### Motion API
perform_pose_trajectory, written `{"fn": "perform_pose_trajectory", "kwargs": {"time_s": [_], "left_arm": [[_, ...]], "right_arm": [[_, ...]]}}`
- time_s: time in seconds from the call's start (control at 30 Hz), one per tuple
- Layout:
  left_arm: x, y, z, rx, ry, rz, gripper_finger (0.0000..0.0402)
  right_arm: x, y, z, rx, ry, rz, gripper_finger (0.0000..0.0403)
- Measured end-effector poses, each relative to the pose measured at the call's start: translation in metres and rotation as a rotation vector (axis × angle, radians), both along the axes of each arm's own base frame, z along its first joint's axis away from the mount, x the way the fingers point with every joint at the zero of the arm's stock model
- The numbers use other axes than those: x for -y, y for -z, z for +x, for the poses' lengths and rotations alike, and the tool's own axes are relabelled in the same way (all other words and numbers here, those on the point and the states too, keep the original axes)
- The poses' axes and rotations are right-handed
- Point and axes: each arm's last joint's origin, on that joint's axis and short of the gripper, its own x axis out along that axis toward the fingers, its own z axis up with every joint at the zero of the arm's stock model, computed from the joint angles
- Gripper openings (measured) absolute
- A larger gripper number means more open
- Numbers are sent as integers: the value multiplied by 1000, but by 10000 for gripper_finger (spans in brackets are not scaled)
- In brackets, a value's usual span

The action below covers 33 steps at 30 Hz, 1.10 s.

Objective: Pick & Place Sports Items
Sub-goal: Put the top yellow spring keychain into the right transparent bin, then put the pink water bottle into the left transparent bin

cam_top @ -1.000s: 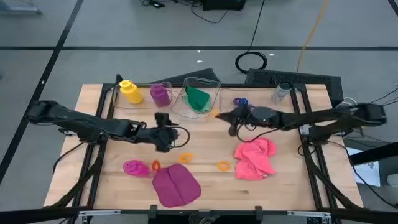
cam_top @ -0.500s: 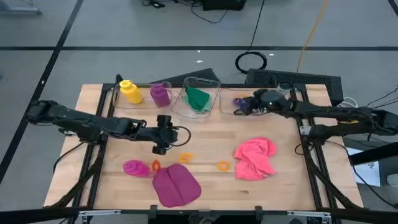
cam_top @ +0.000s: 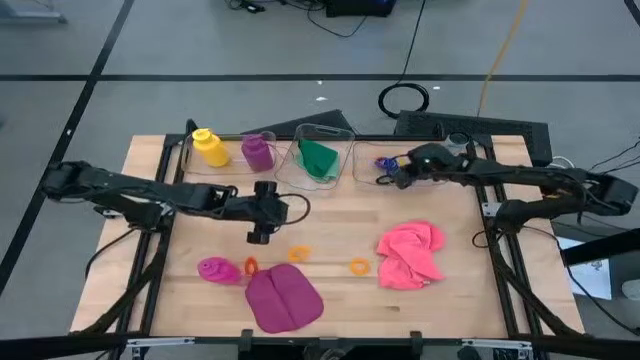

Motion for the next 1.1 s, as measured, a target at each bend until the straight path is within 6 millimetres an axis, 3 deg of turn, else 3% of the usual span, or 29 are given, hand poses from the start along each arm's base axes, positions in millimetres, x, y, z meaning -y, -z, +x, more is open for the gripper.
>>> {"fn": "perform_pose_trajectory", "kwargs": {"time_s": [0.43, 0.83, 1.1], "left_arm": [[-2, 0, 1, 0, 1, -14, 248], [-2, 0, 1, -1, 1, -13, 248], [-3, 2, -2, -34, 3, -7, 248]], "right_arm": [[1, 3, 1, -43, -41, -24, 6], [2, 1, 3, -43, -67, -61, 110], [2, -10, 8, 55, -97, -133, 159]]}}
